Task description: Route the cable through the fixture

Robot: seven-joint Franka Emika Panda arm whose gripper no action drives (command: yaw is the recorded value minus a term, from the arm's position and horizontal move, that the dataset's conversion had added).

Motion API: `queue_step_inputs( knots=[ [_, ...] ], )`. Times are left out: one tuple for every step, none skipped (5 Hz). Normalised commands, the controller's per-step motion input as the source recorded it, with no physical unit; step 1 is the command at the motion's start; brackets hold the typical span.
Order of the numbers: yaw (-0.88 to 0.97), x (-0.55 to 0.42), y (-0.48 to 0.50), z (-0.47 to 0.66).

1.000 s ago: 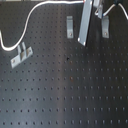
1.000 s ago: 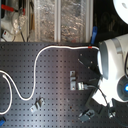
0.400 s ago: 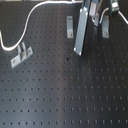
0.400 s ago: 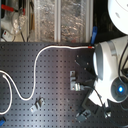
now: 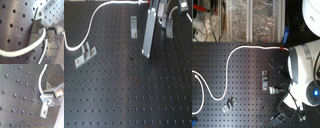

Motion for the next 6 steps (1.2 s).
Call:
queue_step_inputs(
  knots=[
    [0.00, 0.124, 0.150, 0.15],
    [0.08, -0.061, 0.058, 0.24],
    [0.13, -0.153, 0.099, 0.24],
    [0.13, -0.118, 0.084, 0.26],
    [0.21, -0.169, 0.129, 0.20],
    [0.23, -0.237, 0.180, 0.10]
  ],
)
